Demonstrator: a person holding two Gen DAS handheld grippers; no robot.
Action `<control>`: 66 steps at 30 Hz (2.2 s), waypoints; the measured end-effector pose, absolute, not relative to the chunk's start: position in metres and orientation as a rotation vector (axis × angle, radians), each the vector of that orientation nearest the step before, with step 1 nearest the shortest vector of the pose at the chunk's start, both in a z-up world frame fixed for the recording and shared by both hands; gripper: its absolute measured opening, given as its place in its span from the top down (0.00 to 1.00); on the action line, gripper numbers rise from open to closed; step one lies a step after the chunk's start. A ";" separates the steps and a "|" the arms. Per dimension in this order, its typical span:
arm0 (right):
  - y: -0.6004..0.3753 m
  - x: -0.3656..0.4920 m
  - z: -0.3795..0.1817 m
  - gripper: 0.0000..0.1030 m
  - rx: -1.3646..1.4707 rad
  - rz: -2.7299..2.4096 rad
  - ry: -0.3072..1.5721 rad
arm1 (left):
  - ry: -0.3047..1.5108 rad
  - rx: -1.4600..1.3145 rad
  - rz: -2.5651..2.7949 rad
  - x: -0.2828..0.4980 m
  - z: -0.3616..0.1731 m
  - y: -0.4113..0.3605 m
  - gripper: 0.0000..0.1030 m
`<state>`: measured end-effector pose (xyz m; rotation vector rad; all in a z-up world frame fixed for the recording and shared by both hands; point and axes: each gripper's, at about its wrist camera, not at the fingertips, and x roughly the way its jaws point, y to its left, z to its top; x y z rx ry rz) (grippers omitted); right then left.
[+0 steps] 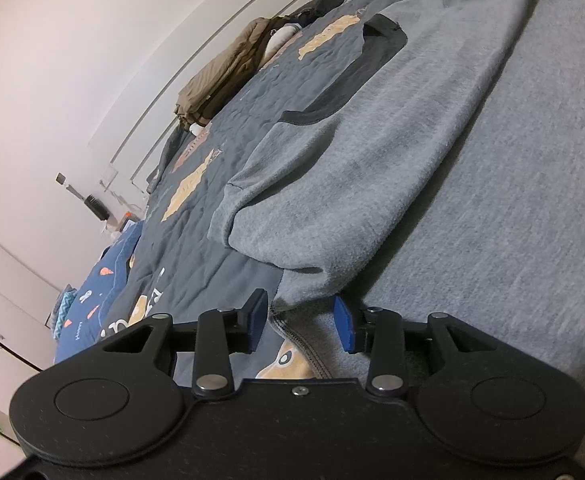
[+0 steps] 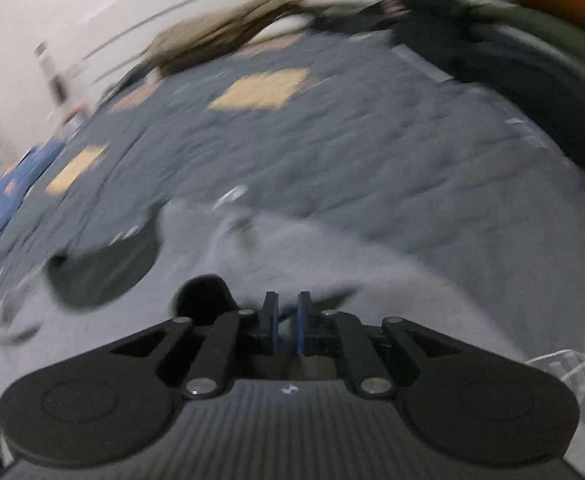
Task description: Fold clothes
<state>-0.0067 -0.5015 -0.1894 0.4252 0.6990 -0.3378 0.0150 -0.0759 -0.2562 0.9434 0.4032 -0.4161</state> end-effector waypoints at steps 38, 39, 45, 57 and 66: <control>-0.142 0.206 -0.195 0.92 -0.030 0.516 0.952 | 0.308 0.951 -0.419 0.016 -0.267 -0.076 0.64; -0.147 0.206 -0.193 0.92 -0.005 0.505 0.940 | 0.322 0.938 -0.426 0.018 -0.266 -0.075 0.67; -0.191 0.213 -0.171 0.94 0.242 0.393 0.817 | 0.488 0.755 -0.446 0.036 -0.237 -0.051 1.00; -0.192 0.220 -0.182 0.93 0.239 0.441 0.867 | 0.444 0.736 -0.481 0.028 -0.218 -0.048 0.55; -0.191 0.217 -0.178 0.92 0.165 0.463 0.887 | 0.311 0.824 -0.403 0.046 -0.250 -0.082 0.58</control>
